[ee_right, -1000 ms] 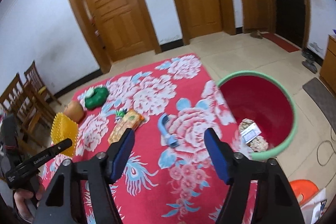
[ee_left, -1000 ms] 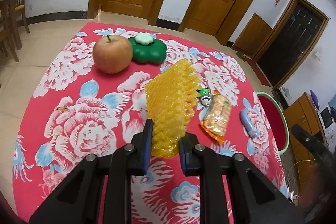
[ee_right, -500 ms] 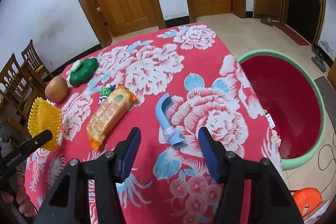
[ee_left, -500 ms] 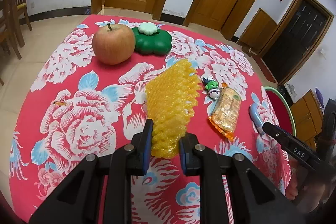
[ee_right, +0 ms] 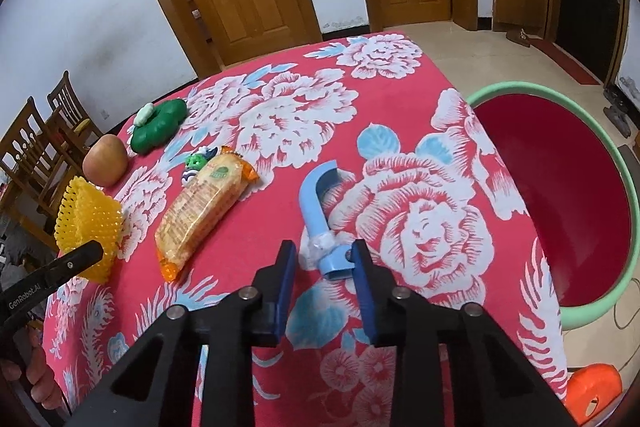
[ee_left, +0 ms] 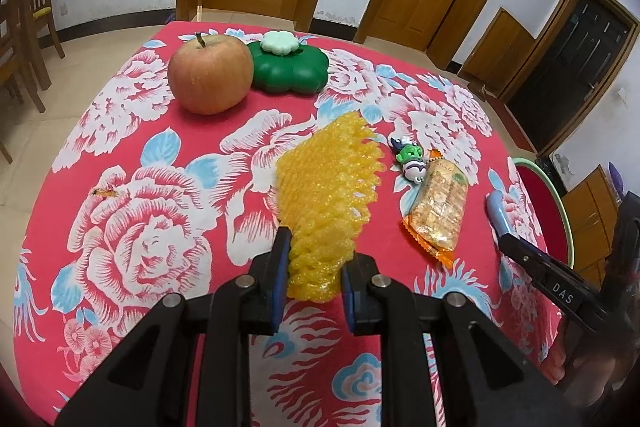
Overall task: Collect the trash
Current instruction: 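Grasp the blue plastic hook with the right tool while the left tool holds the net, then carry both items to the bucket while the right tool opens to drop the blue hook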
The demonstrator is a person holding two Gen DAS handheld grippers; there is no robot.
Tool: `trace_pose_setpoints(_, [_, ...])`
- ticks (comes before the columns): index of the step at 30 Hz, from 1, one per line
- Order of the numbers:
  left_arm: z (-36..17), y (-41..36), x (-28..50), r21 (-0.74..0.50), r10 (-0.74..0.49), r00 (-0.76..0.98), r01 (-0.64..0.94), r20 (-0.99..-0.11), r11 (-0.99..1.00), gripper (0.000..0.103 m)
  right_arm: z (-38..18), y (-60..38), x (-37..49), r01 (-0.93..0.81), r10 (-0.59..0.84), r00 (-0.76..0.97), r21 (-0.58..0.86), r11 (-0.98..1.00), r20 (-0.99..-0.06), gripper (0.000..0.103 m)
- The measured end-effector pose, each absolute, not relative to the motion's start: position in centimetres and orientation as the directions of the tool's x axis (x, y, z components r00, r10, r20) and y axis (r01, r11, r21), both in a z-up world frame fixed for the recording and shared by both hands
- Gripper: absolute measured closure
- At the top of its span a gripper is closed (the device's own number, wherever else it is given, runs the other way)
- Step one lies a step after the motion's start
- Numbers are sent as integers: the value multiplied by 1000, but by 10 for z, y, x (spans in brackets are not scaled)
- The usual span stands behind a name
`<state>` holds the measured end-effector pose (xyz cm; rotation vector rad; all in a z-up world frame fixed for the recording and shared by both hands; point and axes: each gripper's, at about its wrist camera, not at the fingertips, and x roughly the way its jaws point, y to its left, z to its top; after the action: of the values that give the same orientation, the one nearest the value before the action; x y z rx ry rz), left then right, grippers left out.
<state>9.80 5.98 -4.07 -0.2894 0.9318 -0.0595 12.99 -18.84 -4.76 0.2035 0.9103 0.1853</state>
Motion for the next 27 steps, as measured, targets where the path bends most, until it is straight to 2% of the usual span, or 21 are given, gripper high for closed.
trace_pose_setpoints(3, [-41,58,99,-267,-171,597,-75,-784,961,81,-48,-190,130,-67,235,606,246,967,-760,80])
trace_pose_setpoints(14, [-30,49,93,-280,-197,612,-42,-766,959,81,-39,-203,118,-48,238,628,269,962,-740,81])
trace_pose_setpoints(27, [1,2,98,-298,-286,626,89,-725,950,81,-15,-257,83,70,187,702,329,942,-687,81])
